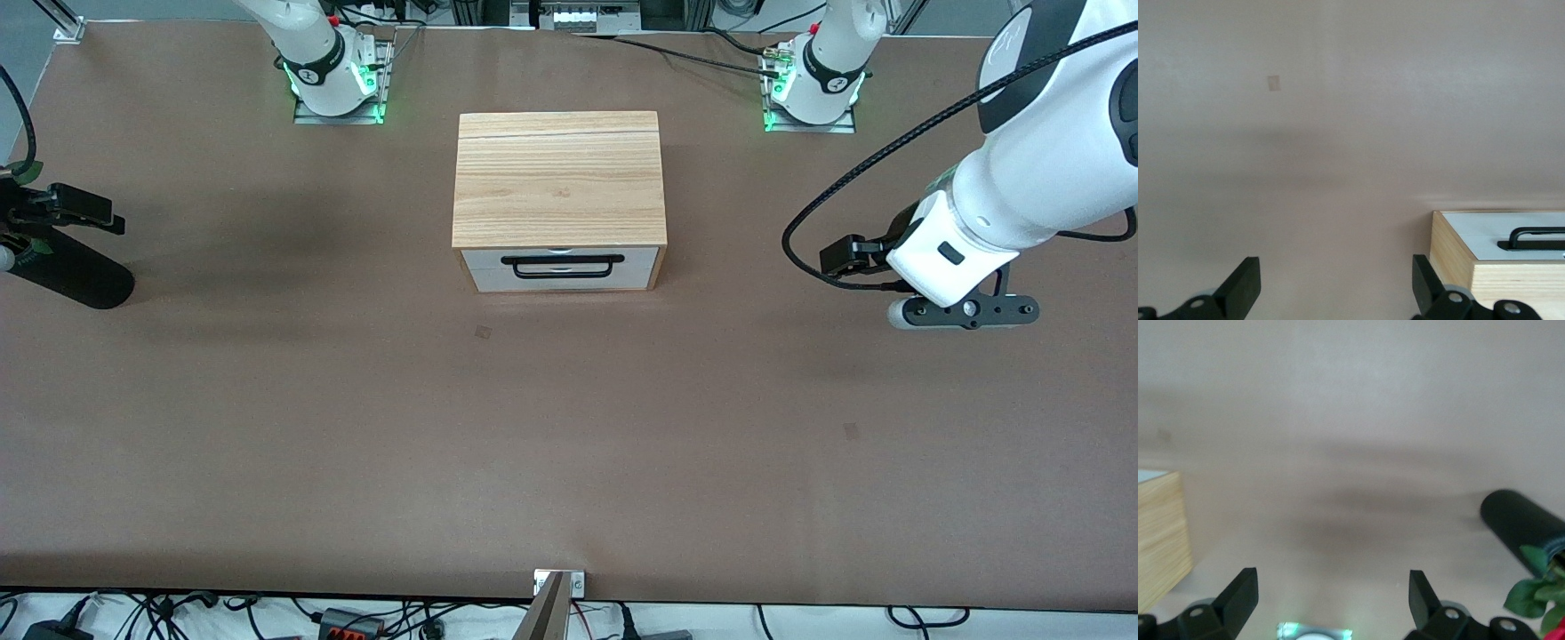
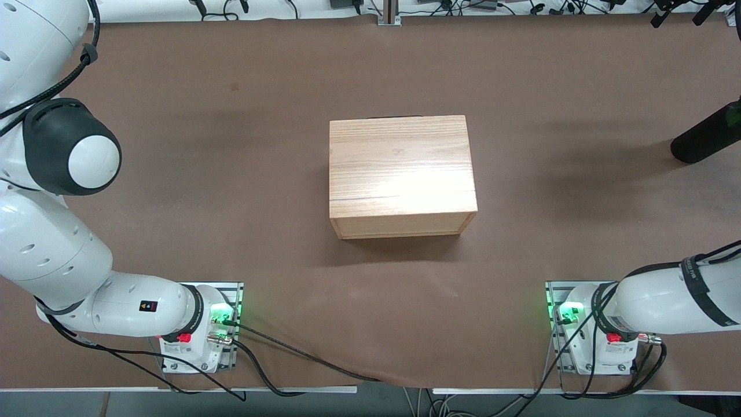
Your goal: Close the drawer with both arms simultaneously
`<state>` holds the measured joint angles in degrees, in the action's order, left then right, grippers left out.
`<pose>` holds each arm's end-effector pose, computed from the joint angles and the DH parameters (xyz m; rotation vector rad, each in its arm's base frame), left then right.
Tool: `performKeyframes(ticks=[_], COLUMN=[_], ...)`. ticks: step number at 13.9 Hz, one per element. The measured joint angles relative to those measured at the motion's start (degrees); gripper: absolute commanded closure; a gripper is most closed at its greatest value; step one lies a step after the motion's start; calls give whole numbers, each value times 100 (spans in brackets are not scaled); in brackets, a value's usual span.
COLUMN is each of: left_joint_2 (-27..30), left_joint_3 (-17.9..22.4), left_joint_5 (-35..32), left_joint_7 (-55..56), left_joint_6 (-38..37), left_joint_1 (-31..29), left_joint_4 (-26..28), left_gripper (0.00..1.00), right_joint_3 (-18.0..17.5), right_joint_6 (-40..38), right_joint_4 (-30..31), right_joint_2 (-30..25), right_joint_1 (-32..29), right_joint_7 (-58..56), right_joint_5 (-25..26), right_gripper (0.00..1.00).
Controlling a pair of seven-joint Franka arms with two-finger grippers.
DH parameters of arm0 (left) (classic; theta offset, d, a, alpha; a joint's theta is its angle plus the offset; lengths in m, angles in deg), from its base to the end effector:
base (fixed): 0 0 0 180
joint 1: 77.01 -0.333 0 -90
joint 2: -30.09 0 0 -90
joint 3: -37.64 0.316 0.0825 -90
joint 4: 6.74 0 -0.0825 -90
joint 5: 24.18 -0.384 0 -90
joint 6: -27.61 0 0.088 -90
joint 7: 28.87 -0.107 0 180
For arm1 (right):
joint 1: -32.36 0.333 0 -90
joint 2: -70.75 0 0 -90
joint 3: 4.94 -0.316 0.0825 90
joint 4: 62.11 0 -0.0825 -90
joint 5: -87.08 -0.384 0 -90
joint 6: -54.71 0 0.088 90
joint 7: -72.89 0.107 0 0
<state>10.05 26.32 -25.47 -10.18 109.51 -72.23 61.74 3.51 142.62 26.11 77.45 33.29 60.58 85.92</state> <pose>0.6231 -0.1519 0.5809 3.1242 0.0862 -0.1840 0.5783 -0.0694 0.5702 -3.1096 -0.1292 0.1850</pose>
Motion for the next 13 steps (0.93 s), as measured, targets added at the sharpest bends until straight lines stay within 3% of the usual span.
performKeyframes(ticks=[2, 3, 6, 10, 13], left_joint_2=[35, 97, 563, 1457, 1727], left_joint_3=[0, -3, -5, -2, -2], left_joint_5=[-142, -145, -149, -39, 54], left_joint_7=[-1, -1, -49, -88, -272], left_joint_6=[-5, -13, 185, 946, 1055], left_joint_1=[-14, -13, -17, -197, -404], left_joint_4=[5, 48, 639, 2059, 2479], left_gripper=[0, 0, 0, 0, 0], right_joint_3=[-712, -882, -991, -985, -994], right_joint_6=[466, 528, 727, 860, 776], right_joint_4=[682, 883, 1082, 1143, 1143], right_joint_2=[-475, -669, -954, -926, -974], right_joint_1=[-550, -647, -683, -682, -639], right_joint_7=[491, 645, 823, 835, 835], right_joint_5=[101, 128, 148, 147, 146], right_gripper=[0, 0, 0, 0, 0])
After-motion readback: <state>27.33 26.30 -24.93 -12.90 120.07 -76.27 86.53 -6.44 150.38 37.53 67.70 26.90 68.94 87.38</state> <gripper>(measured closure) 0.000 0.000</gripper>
